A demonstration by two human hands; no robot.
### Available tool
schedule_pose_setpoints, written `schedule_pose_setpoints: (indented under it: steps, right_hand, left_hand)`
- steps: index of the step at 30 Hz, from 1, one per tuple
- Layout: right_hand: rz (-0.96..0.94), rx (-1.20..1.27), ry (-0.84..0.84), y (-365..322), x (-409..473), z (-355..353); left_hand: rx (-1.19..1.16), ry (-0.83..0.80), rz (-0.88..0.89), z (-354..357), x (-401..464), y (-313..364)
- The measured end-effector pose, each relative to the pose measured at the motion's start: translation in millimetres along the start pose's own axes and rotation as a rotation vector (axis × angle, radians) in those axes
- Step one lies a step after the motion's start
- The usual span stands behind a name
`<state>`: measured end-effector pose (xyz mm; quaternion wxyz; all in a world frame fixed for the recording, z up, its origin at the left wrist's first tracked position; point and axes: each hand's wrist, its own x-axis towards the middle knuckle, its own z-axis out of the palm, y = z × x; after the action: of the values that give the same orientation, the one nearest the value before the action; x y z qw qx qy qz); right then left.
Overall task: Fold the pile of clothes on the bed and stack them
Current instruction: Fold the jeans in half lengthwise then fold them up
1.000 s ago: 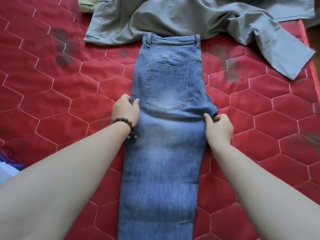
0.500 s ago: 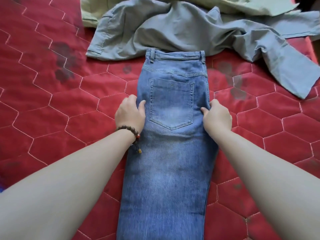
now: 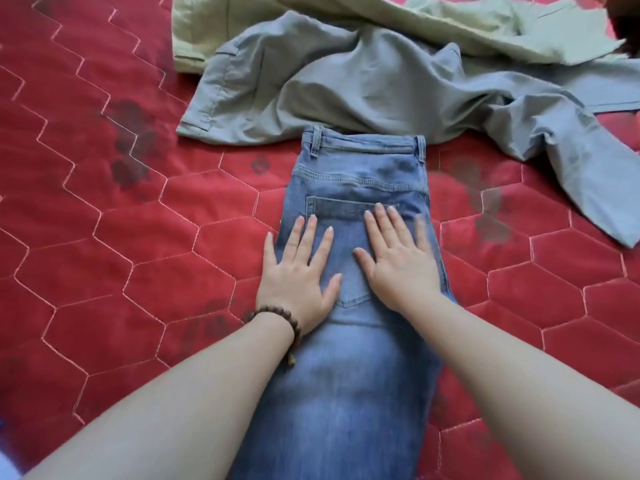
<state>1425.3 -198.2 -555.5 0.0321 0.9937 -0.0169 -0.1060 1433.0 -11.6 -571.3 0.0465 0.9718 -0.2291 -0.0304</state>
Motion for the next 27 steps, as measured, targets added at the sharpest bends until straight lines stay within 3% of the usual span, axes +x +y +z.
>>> schedule_pose_setpoints:
  steps: [3,6,9,12,20,23,27]
  right_hand:
    - [0.102,-0.064,0.029,9.0,33.9,-23.0]
    - [-0.001,0.198,0.213,1.0,84.4,-53.9]
    - [-0.134,0.366,0.125,-17.3,138.5,-79.4]
    - [-0.12,0.392,-0.023,-25.2,169.2,-87.8]
    - [-0.354,0.404,0.444,-7.6,136.7,-67.8]
    - [-0.385,0.417,0.45,-3.0,125.4,-59.0]
    - [-0.377,0.42,0.339,-0.6,119.8,-55.6]
  left_hand:
    - [-0.039,0.005,-0.001,-1.4,-0.2,0.6]
    - [-0.063,0.015,-0.009,-1.3,-0.1,-0.8]
    - [-0.082,0.012,-0.011,-3.0,-0.5,-1.0]
    - [-0.101,0.01,-0.015,-4.3,1.0,-1.8]
    - [-0.123,0.009,-0.015,-5.8,1.7,-1.9]
    - [-0.131,0.006,-0.016,-6.7,1.6,-1.6]
    - [-0.132,0.0,-0.018,-6.8,2.0,-1.5]
